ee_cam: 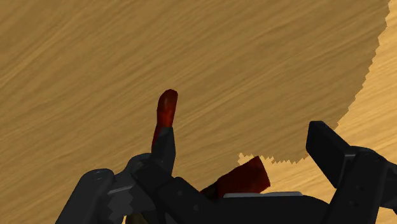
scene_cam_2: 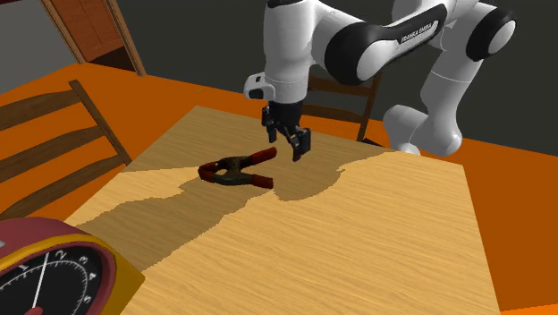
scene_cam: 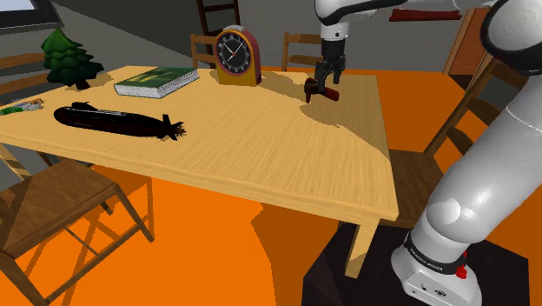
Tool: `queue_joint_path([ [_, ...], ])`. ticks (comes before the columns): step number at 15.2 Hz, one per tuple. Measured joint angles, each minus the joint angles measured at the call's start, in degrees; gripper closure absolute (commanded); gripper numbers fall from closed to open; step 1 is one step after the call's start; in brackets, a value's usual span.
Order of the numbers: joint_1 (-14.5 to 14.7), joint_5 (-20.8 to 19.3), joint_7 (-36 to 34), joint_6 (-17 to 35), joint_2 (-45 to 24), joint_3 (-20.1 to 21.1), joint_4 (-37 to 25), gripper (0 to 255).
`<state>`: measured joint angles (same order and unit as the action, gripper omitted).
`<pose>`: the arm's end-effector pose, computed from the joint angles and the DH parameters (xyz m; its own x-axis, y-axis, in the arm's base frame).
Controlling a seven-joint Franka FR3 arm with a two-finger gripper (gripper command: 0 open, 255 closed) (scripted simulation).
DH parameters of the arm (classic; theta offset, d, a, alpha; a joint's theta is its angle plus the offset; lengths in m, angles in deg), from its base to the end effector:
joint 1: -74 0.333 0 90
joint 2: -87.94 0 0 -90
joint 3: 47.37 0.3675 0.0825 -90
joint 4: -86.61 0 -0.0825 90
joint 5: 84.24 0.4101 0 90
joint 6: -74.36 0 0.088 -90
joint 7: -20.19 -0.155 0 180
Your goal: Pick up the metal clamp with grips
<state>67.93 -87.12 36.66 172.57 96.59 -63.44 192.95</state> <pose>0.4893 -0.2160 0.5780 0.9961 -0.0888 0.0009 -0.0888 -0.9960 0.0088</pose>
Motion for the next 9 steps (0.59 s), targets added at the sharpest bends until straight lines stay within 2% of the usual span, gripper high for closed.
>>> queue_joint_path([
  [4, -1.4, 2.3, 3.2, -0.2, -8.3, -2.2, -8.5, 0],
  [7, -3.3, 4.9, 5.9, -1.7, -16.1, -3.7, -17.5, 0],
  [9, -4.1, 5.7, 6.9, -1.8, -18.5, -4.1, -20.0, 0],
])
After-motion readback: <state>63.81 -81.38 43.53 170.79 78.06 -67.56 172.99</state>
